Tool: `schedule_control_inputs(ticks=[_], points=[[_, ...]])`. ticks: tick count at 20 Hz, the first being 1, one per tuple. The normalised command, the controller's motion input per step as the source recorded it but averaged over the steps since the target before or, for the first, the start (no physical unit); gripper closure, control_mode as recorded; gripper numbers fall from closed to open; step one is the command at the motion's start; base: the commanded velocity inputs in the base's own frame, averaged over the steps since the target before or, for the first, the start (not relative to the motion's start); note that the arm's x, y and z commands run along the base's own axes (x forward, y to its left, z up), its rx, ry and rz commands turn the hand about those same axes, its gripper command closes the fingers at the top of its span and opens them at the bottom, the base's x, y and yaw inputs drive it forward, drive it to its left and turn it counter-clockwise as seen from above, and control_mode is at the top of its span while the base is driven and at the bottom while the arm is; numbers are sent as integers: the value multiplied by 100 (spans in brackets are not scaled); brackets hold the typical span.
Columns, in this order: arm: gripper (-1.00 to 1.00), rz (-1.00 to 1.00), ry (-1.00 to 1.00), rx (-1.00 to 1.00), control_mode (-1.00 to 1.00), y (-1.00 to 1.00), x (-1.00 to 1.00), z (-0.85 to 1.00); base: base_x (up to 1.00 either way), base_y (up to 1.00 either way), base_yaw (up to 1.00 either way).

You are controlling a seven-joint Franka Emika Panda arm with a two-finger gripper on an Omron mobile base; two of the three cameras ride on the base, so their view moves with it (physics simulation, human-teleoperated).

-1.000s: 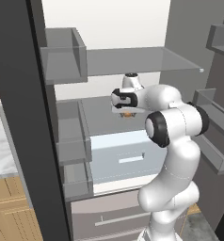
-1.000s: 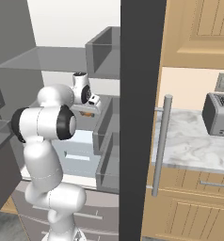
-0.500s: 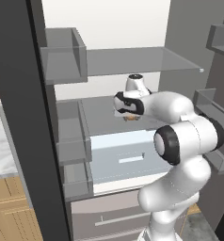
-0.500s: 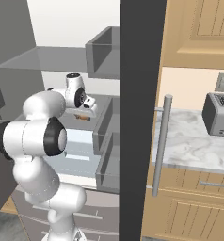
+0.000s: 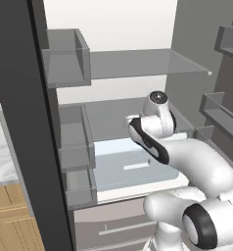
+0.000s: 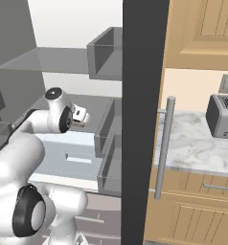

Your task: Retrieve the peach and tangerine from the fridge and place them into the bowl on the dining table.

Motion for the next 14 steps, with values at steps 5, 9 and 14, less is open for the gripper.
schedule_control_inputs(ticks=[5,9,14], points=[[100,2,-17,0,-100,0,-96,73,0,0,0],[100,7,-13,0,-100,-2,-87,75,0,0,0],[100,8,-16,0,-100,-1,-76,89,0,0,0]])
